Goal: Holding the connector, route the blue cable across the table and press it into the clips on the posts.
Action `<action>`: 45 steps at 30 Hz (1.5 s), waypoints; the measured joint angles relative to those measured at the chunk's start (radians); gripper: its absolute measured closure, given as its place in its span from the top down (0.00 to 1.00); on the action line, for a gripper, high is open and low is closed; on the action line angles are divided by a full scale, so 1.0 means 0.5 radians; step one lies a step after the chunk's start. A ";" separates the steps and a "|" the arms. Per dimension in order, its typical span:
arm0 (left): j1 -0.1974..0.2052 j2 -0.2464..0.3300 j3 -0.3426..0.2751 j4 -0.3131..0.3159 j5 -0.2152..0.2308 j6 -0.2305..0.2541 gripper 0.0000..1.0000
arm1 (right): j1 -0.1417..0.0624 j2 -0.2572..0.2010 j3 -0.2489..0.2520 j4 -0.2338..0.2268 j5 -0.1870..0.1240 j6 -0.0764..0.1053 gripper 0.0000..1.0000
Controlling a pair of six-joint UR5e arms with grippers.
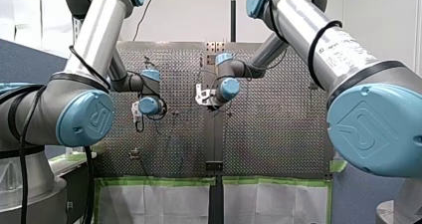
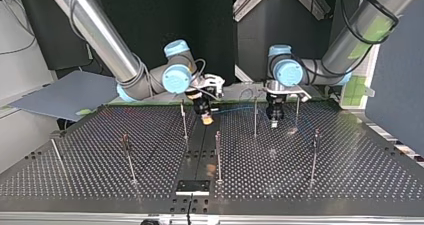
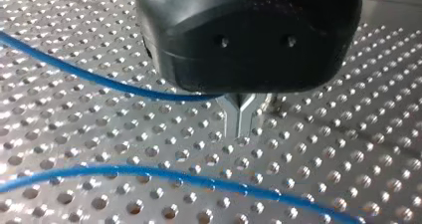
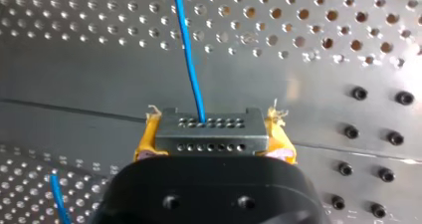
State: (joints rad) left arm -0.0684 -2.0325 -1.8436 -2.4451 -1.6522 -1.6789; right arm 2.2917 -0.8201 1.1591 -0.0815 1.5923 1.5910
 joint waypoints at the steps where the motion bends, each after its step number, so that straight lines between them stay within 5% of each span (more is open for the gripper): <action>1: 0.004 0.000 0.004 -0.003 0.003 0.000 0.00 | -0.004 0.000 -0.005 0.000 -0.004 0.000 0.00; 4: 0.012 0.000 0.009 -0.010 0.010 0.001 0.00 | -0.015 0.000 -0.019 0.000 -0.022 0.000 0.00; 6: 0.015 0.000 0.009 -0.017 0.011 0.001 0.09 | -0.021 0.000 -0.028 0.000 -0.036 0.000 0.00; 8: 0.017 0.001 0.009 -0.037 0.008 -0.002 0.41 | -0.025 0.000 -0.033 0.000 -0.047 0.000 0.00; 9: 0.016 0.001 0.009 -0.050 0.007 -0.003 0.41 | -0.026 0.000 -0.034 0.000 -0.049 0.000 0.00; 10: 0.014 0.001 0.009 -0.069 0.008 -0.004 0.58 | -0.027 0.000 -0.035 0.000 -0.051 0.000 0.00; 11: 0.013 0.001 0.009 -0.085 0.007 -0.004 0.86 | -0.028 0.000 -0.036 0.000 -0.053 0.001 0.00; 14: 0.007 0.002 0.009 -0.140 0.002 0.001 1.00 | -0.028 0.000 -0.036 0.001 -0.054 0.007 0.00; 24: -0.027 0.049 -0.005 -0.317 -0.124 0.037 1.00 | -0.029 0.002 -0.026 0.014 -0.048 0.014 0.00; 45: -0.157 0.330 -0.171 -0.677 -0.164 0.069 1.00 | -0.032 0.004 0.008 0.025 -0.048 0.024 0.00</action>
State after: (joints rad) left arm -0.1469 -1.8677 -1.9293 -2.7836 -1.7340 -1.6443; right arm 2.2757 -0.8183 1.1634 -0.0688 1.5683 1.6032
